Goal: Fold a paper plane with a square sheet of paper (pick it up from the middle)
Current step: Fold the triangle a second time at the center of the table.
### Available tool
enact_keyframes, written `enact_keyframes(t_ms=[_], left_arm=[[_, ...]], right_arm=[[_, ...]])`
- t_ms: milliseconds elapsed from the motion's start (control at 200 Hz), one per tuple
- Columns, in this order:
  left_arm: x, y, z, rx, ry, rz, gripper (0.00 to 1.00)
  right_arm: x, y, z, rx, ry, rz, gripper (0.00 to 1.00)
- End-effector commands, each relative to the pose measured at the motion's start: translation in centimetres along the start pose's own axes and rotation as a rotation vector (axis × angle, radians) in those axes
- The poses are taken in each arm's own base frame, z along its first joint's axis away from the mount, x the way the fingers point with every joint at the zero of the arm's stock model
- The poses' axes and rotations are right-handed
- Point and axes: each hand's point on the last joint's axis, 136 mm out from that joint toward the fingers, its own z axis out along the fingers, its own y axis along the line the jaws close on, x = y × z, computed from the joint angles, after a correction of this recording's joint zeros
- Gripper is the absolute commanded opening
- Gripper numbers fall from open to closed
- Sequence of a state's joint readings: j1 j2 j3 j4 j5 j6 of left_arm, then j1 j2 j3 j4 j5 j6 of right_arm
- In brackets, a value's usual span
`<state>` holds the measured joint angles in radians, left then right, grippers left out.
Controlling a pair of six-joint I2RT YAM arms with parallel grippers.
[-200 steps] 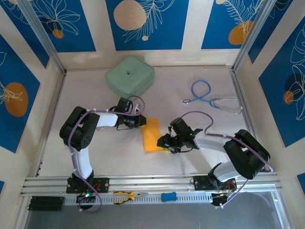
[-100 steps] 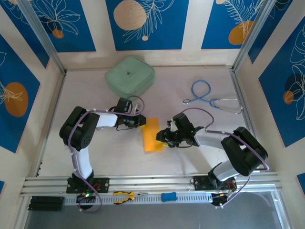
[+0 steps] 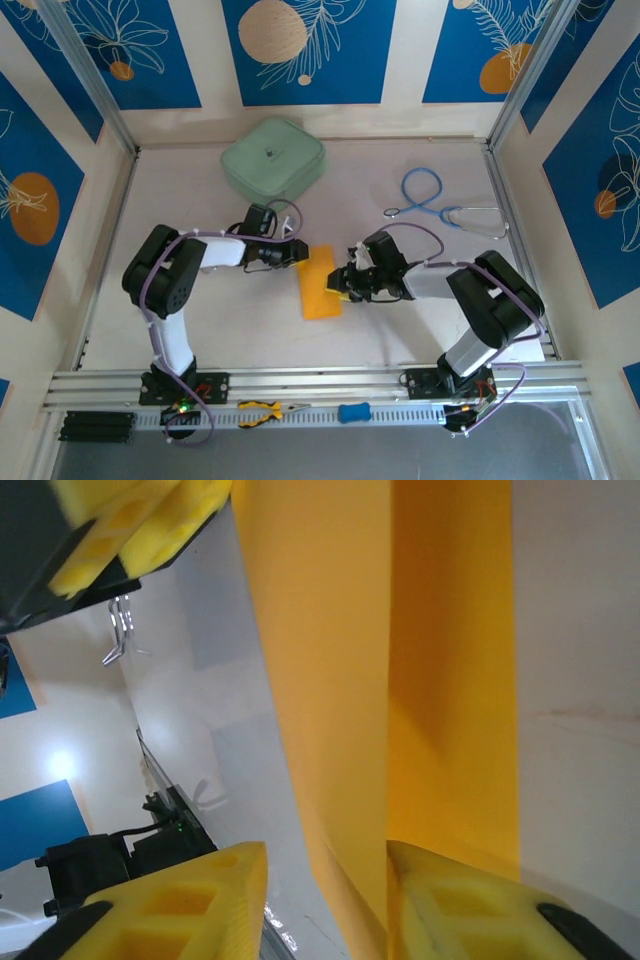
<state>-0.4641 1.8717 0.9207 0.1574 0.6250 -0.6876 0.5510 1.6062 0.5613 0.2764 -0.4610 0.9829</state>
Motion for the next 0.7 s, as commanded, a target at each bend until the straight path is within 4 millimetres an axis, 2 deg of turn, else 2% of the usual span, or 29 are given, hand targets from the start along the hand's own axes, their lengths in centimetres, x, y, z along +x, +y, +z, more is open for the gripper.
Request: enact_keyframes(t_ms=[0,225,375,510,695], left_arm=[[-0.6,-2.6,-1.8,0.059,-0.043,0.027,0.30],[-0.1,-4.8,-4.5,0.071,-0.099,0.080,0.39],[0.6,-5.8,-6.2,0.047,-0.159,0.141,0.42],[1.8,-6.2,-7.4,-0.002,-0.192,0.214,0.46],[3.5,-6.4,-8.1,-0.032,-0.206,0.307,0.49]], right_arm=[[-0.3,0.9,0.2,-0.052,0.024,-0.044,0.29],[-0.7,0.3,-0.1,-0.044,-0.009,-0.031,0.13],[-1.1,-1.2,-0.6,0.019,-0.070,0.027,0.09],[-1.1,-2.1,-1.4,0.044,-0.129,0.073,0.10],[-0.4,-0.9,-1.2,-0.007,-0.076,0.044,0.18]])
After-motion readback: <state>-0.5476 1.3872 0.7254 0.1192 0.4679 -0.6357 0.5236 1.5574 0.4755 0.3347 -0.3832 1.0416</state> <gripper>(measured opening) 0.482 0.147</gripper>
